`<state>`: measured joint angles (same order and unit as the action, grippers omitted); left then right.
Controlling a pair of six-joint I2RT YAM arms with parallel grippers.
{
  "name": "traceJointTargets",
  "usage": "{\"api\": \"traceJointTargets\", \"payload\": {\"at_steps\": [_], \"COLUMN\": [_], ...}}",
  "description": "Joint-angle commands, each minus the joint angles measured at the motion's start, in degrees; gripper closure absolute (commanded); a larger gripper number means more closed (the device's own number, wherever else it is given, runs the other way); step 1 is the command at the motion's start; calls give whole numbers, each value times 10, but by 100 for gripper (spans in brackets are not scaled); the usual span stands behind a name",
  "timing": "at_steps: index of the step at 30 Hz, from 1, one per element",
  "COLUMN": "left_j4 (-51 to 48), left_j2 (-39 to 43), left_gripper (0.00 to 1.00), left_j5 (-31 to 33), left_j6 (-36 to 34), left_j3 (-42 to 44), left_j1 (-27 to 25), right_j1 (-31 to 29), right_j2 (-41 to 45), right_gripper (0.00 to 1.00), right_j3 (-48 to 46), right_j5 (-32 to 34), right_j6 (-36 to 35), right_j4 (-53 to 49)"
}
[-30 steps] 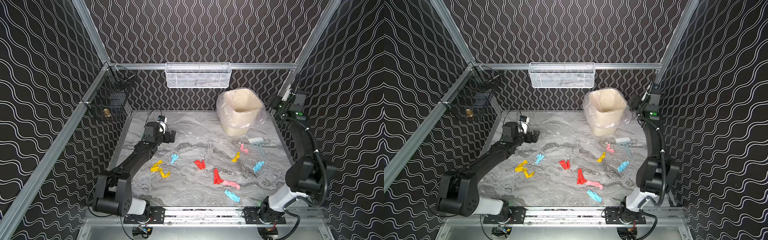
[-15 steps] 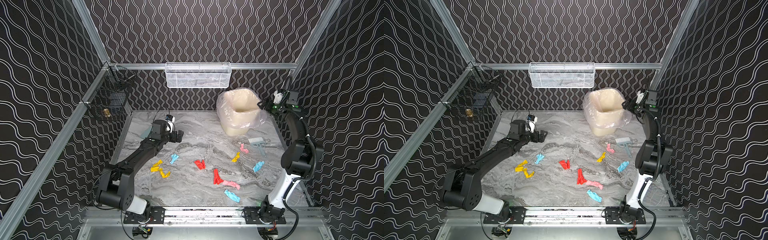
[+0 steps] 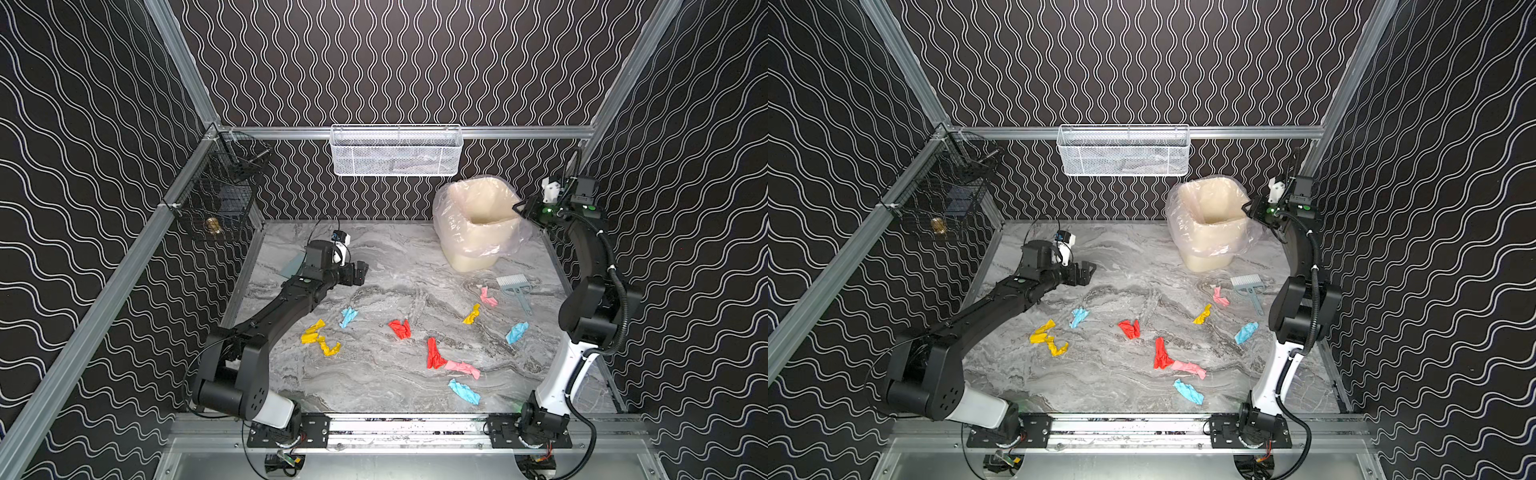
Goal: Sweep away the paper scraps from the table
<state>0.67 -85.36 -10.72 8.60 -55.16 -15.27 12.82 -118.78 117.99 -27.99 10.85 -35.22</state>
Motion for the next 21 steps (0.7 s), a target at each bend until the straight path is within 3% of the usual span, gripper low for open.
{"api": "traceJointTargets", "payload": {"at_steps": [1,11,21], "left_j4": [-6,-25,-54], "left_j2": [1,9,49], "left_gripper": [1,1,1], "left_j5": [-6,7,49], "left_j6": [-2,-8,-10], "left_j3": [-2,6,30], "left_j1": [0,0,1], "right_j1": [-5,-44,-130], "right_j2": [-11,-10,35], "right_gripper": [53,64,65], "right_j3": [11,9,-85], "right_j5": [11,-16,-20], "right_j6": [-21,-20,62], "right_j4": [-56,-82,-16]}}
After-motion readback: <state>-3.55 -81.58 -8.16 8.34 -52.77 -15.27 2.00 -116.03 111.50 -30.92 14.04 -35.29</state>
